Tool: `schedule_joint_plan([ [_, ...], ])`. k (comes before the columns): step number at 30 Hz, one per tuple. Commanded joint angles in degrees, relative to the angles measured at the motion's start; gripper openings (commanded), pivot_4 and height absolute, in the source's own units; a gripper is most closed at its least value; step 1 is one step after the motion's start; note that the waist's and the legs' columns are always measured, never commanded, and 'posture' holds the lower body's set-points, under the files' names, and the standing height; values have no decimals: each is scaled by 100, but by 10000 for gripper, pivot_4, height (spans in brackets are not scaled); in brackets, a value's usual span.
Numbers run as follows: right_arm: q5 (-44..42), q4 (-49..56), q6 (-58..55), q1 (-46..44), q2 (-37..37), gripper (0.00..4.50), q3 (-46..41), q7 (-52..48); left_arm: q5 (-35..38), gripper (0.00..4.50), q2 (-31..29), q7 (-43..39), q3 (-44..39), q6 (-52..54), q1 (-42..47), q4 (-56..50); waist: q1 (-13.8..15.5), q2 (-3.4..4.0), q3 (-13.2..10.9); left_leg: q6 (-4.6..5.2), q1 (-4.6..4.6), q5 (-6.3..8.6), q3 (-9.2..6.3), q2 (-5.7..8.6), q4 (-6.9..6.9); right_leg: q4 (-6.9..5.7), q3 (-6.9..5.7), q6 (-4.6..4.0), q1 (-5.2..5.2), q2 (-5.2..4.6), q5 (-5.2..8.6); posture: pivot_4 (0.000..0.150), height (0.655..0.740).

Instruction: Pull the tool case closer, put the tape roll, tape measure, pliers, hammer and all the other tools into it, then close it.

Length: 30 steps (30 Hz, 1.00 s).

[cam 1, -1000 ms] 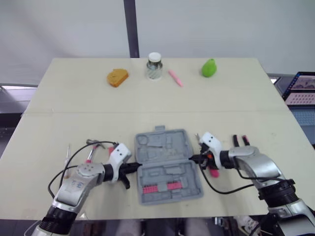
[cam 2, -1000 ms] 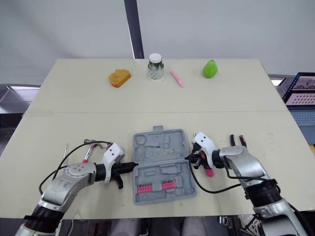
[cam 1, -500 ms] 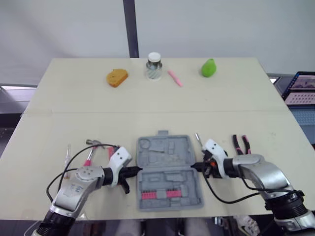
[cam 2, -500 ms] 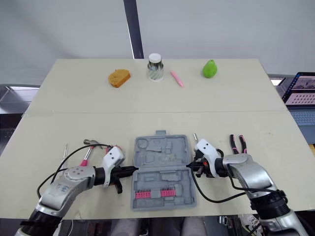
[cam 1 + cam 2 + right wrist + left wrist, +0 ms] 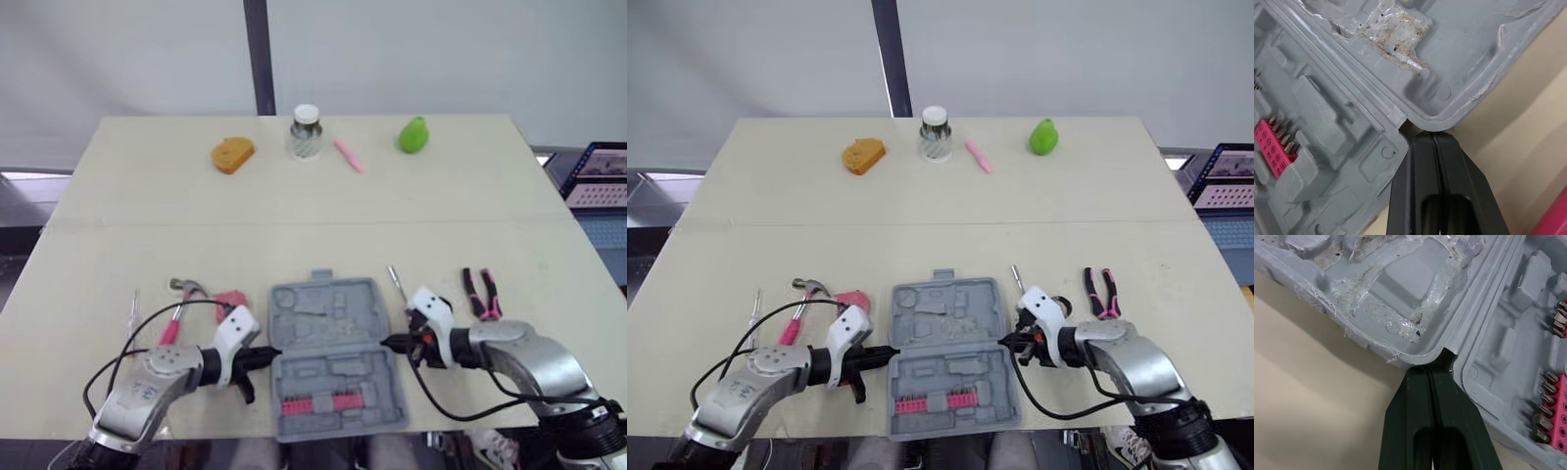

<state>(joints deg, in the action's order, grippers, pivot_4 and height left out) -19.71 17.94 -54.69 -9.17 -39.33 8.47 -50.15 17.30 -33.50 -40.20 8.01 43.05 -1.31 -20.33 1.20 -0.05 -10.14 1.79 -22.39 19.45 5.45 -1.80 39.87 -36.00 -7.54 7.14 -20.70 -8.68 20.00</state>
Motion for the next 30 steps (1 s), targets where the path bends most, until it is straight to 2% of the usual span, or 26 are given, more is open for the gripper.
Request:
schedule_joint_plan([
  [1,-221,394,-96,118,-50,146,-169,75,85,0,16,3,27,38,-83,-162,1,0,0,0,0,0,0,0,0,0,1,0,0,-1,0,1500,6950],
  [16,-514,836,-312,557,-220,146,-427,317,96,0,-23,-33,58,17,-93,-136,9,0,0,0,0,0,-3,0,-4,4,10,0,1,-2,0,1500,6950],
  [30,-741,1136,-483,730,-273,146,-398,458,219,0,-120,-38,19,278,-444,-561,9,0,0,0,0,0,-3,0,-12,10,24,-1,1,-6,0,1500,6950],
])
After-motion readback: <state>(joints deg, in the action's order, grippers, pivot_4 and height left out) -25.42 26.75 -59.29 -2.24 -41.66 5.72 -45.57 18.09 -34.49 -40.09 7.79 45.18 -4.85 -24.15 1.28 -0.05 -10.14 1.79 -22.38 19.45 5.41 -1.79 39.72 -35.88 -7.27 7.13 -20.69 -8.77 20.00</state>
